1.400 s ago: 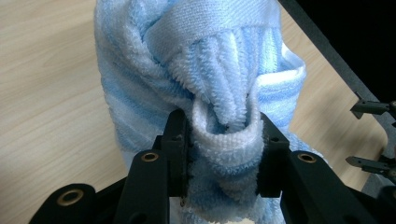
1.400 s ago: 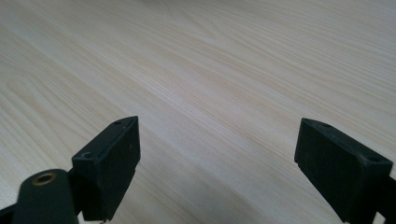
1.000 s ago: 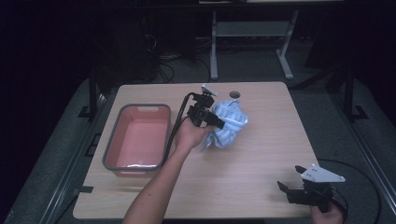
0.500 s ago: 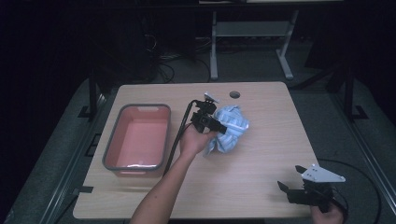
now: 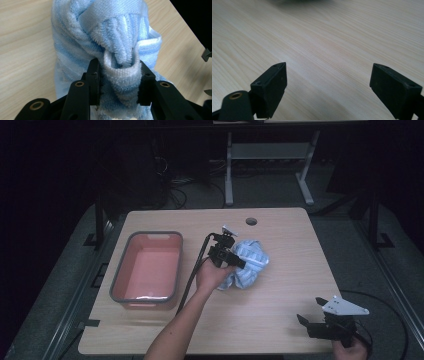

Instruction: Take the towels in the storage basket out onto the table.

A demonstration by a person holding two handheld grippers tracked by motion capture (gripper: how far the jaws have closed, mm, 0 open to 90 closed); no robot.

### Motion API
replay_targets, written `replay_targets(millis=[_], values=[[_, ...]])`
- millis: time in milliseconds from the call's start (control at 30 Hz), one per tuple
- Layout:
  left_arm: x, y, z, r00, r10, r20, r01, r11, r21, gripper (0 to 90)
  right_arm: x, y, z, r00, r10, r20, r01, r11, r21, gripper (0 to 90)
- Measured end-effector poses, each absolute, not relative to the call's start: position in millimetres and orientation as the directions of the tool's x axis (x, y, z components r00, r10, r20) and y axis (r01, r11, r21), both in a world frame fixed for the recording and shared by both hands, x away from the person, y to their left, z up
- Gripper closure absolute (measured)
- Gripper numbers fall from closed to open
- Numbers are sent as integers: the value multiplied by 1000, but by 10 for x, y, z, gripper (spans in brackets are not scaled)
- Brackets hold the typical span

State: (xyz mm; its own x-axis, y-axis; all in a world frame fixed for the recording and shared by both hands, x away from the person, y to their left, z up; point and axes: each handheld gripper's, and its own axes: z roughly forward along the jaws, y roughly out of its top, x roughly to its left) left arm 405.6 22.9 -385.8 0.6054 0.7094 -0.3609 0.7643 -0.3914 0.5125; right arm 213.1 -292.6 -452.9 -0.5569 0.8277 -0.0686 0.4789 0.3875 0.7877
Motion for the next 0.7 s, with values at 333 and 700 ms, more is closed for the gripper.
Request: replay_targets(millis=[333,700], values=[[4034,174,-3886,614,702,-360,758,-399,515,623,2128,-2924,-4526,-556,828,-69,480,387,787,137],[4032,148,-3953,613,701,-363,760,-399,513,618,2130,-2917,-4529,-559,827,-66,483,389,784,137]])
